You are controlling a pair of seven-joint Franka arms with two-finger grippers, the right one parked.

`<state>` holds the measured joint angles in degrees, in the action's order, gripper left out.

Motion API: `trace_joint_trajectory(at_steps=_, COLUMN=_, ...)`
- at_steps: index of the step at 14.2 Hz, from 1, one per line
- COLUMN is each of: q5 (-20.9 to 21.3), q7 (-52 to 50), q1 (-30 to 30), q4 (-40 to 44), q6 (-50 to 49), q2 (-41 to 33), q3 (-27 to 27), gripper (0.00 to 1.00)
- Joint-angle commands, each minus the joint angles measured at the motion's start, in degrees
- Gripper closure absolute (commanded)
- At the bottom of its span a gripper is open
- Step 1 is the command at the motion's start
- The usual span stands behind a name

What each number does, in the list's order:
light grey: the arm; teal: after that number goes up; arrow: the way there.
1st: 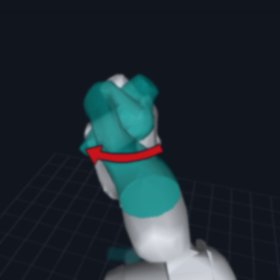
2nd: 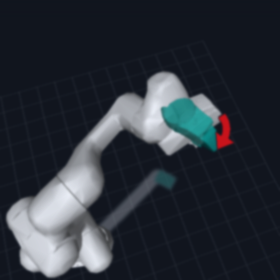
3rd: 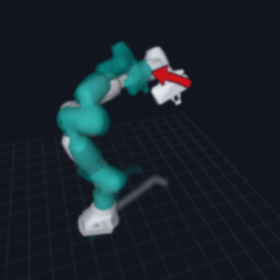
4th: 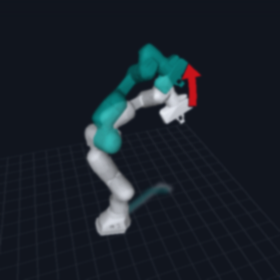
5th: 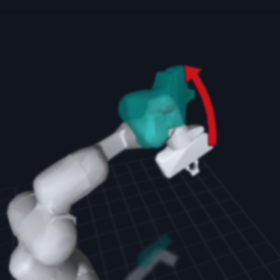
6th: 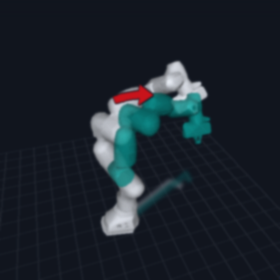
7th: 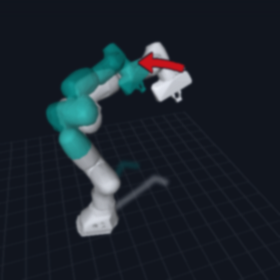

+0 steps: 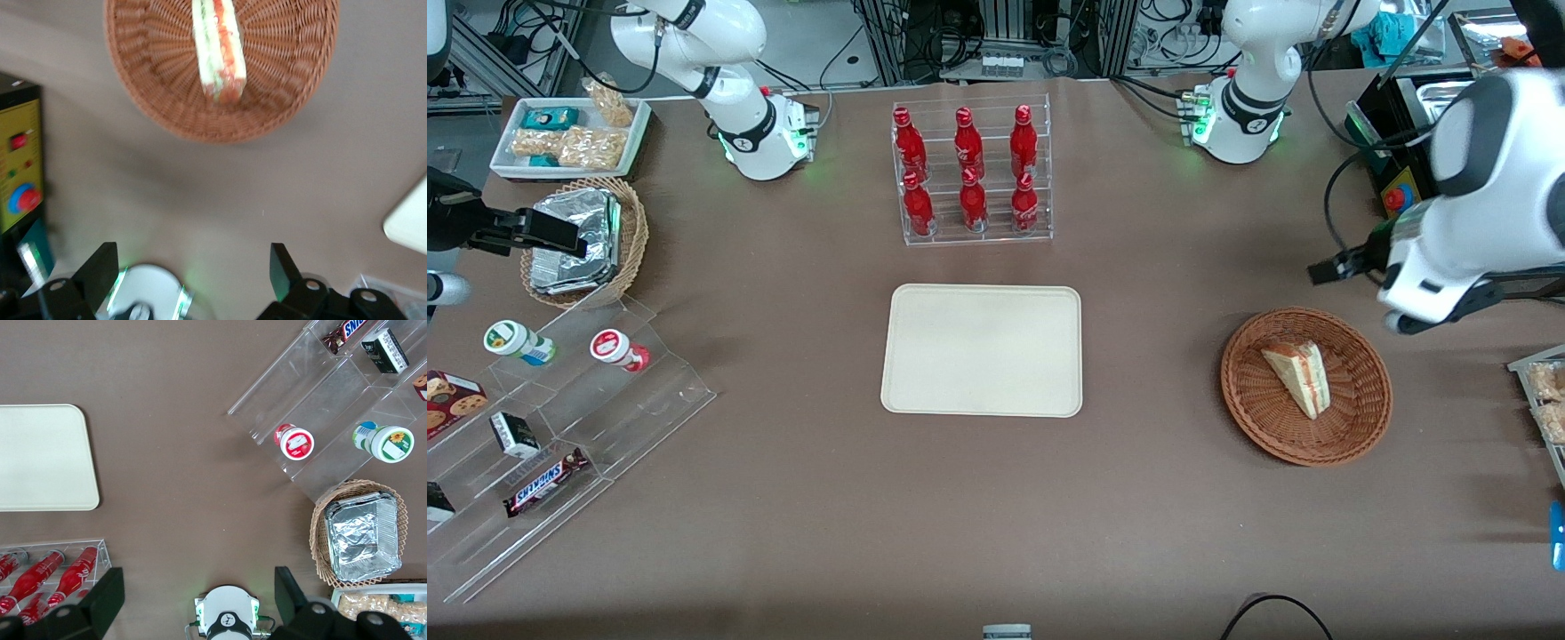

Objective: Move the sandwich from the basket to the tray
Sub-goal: 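Move the left gripper down over the wrapped sandwich in the wicker basket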

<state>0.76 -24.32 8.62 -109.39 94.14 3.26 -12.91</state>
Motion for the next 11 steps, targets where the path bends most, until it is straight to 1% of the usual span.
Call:
trace_joint_trajectory(at_steps=1, q5=2.66, q7=-0.56, q1=0.95, q4=-11.87, q6=12.95, q2=-3.43, q3=-0.27, gripper=0.00)
trace_joint_trajectory(at_steps=3, q5=2.84, q7=-0.29, q1=2.89, q4=-15.93, q6=24.89, q2=0.41, q3=-0.36, gripper=0.00)
trace_joint_trajectory(at_steps=5, q5=2.84, q7=-0.29, q1=3.07, q4=-16.21, q6=31.87, q2=4.54, q3=-0.27, gripper=0.00)
trace_joint_trajectory(at_steps=7, q5=3.02, q7=-0.29, q1=3.16, q4=-16.21, q6=36.10, q2=7.02, q3=-0.27, gripper=0.00)
trace_joint_trajectory(at_steps=11, q5=3.02, q7=-0.29, q1=3.16, q4=-16.12, q6=39.71, q2=9.66, q3=-0.27, gripper=0.00)
